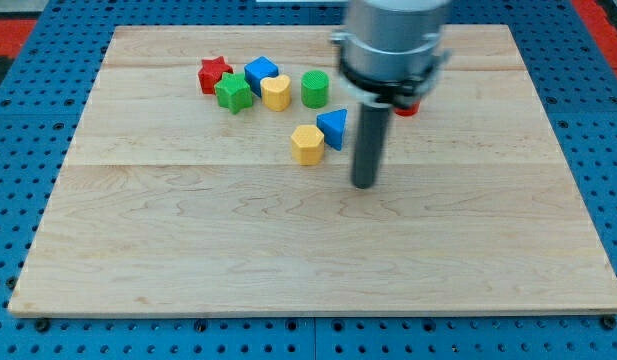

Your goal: Move the hexagon to the red circle along with triangle

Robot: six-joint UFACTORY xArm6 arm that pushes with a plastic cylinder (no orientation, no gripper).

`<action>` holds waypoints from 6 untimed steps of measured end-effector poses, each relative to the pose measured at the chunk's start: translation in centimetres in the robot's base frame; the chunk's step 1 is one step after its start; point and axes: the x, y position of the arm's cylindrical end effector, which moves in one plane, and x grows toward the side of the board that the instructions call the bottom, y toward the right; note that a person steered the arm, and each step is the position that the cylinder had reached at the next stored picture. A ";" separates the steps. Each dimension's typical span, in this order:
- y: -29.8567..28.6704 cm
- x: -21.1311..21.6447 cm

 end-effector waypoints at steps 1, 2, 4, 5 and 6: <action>-4.3 -1.3; -3.7 -3.4; 1.6 -11.1; 3.0 -12.5; 2.8 -13.3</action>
